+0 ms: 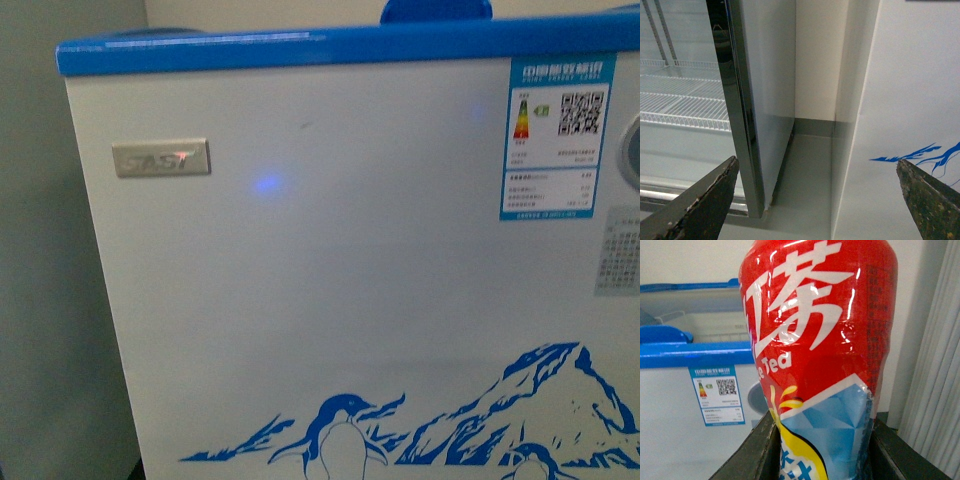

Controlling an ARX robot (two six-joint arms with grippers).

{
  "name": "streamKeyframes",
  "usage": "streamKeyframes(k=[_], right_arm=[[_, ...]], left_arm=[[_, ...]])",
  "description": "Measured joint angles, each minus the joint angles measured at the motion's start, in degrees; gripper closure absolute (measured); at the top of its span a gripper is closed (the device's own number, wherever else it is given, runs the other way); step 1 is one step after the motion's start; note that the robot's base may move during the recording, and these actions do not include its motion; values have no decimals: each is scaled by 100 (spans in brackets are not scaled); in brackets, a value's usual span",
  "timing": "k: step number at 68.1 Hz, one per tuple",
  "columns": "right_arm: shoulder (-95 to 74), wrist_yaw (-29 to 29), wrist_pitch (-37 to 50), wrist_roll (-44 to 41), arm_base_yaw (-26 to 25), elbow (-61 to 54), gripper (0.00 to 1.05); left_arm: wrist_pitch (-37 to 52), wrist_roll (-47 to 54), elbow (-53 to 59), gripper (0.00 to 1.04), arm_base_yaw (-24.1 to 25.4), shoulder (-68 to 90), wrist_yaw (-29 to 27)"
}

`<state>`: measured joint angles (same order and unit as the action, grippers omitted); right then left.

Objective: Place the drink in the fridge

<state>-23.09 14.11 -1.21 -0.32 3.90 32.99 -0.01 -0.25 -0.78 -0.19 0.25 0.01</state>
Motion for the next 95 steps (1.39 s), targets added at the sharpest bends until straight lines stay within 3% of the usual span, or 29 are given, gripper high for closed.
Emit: streamKeyframes(k=[55,56,60,64,75,83,95], right_arm=[[0,-4,0,-37,0,2,68],[0,-4,0,-39,0,2,68],[0,7,0,-39,0,2,68],[0,-13,0,-39,13,2,68],[0,9,0,-42,11,0,68],[0,-15,0,-42,13,0,68],[0,4,0,-42,11,0,68]], left_arm=[[-2,2,0,8,2,2,7],[-92,-103,-28,8,72,66,275],[-807,-708,-354,8,708,767,2199],[-507,-1049,-459,8,852,1591,3257],[1147,-1062,-1049,8,710,3338,3259],[2295,-476,-1932,8,389,4857,3082],[2830,994,-3661,8,-151,6911,2994]])
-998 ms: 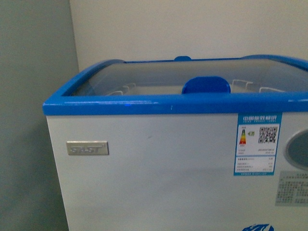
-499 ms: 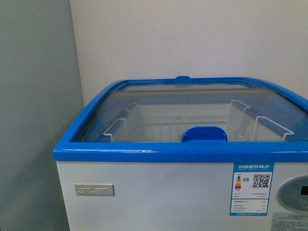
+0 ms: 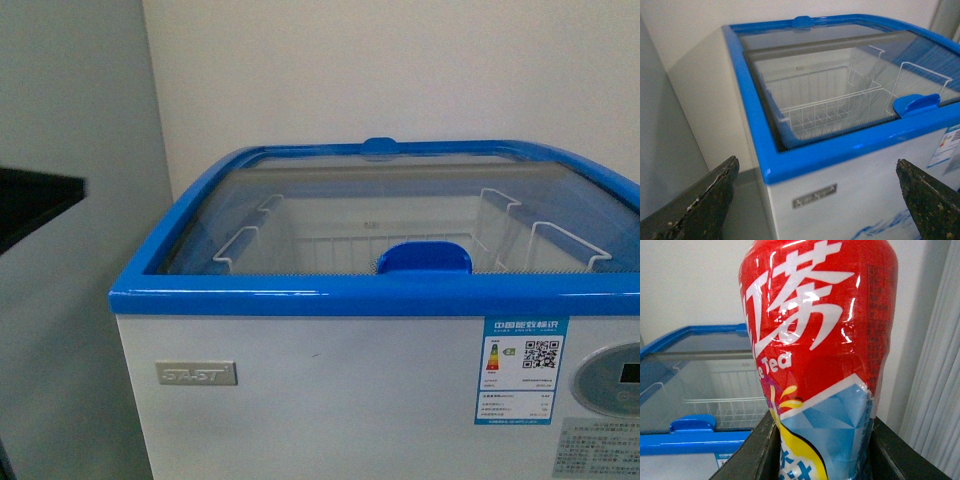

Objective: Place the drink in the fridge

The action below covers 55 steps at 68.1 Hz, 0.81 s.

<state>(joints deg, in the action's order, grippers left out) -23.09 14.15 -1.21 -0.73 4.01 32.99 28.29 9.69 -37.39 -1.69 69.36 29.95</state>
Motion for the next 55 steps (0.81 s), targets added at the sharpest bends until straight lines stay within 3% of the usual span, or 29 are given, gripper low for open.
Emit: streamKeyframes(k=[10,16,25,55], right_arm=[[0,-2,0,0,0,0,68],[0,0,0,0,0,0,68],[0,-2,0,0,0,0,68],[0,-2,0,0,0,0,68]], left_arm=[[-442,2240,-1993,8,-868,1360,675],[-962,3049,-2588,8,-1172,1624,1060],[-1762,4138,-3305,8,-1537,2076,1091],[-3709,4795,-4771,8,-2218,3163,1276]])
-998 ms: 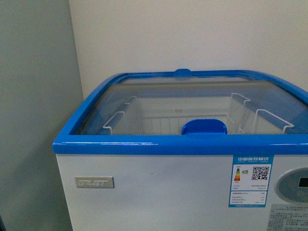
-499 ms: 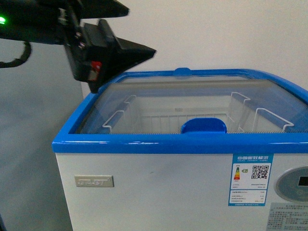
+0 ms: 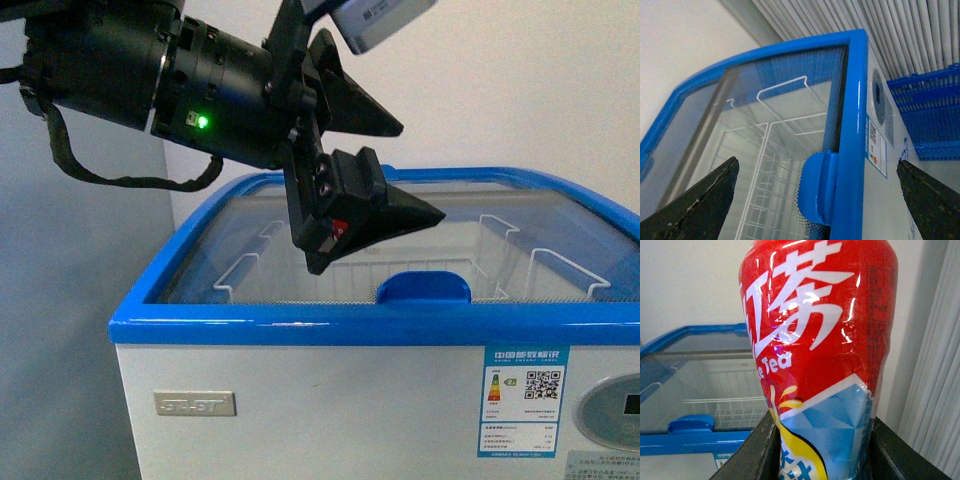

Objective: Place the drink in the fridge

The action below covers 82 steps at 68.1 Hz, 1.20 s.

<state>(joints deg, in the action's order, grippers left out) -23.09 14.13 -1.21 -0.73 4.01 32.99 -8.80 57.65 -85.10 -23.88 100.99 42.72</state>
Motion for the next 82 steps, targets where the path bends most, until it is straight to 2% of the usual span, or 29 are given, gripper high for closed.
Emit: streamKeyframes(k=[35,60,82], right_arm=[[0,0,0,0,0,0,68],[0,0,0,0,0,0,68],[0,0,0,0,0,0,68]], left_arm=[[428,138,-520,8,-131,1060,-227],[96,295,-1023,8,-129,1604,-413],[-116,380,-2004,8,-129,2232,-603]])
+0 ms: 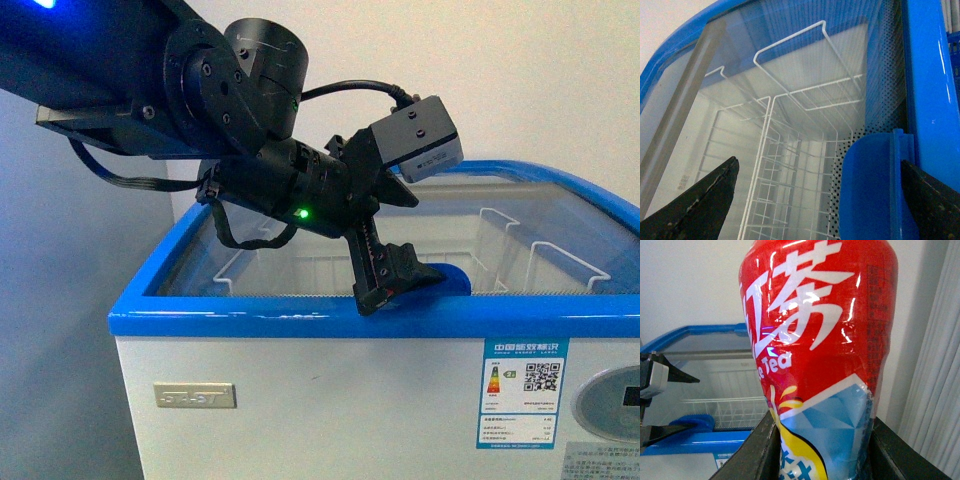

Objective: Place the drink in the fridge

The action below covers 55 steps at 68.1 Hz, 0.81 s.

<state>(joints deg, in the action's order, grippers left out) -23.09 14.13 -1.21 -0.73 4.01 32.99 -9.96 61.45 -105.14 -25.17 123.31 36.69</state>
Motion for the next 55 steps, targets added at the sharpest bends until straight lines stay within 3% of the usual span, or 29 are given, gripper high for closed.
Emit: streamKeyframes(k=[24,40,50,54,55], right_arm=[[0,0,0,0,0,0,68],[0,4,-2,-2,0,0,68],[0,-20,-2,-2,4,0,68],[0,-4,-2,-2,4,0,68],[0,9,0,0,4,0,68]], left_arm=[[-859,140,-2013,8,-26,1198,13],[-1794,455,-4924,8,-7,2691,-629],[-1346,455,-5696,8,-44,3171,-1349],[-1283,455,-5751,8,-52,3204,-1349],[-1143,455,-5855,8,-63,3294,-1659]])
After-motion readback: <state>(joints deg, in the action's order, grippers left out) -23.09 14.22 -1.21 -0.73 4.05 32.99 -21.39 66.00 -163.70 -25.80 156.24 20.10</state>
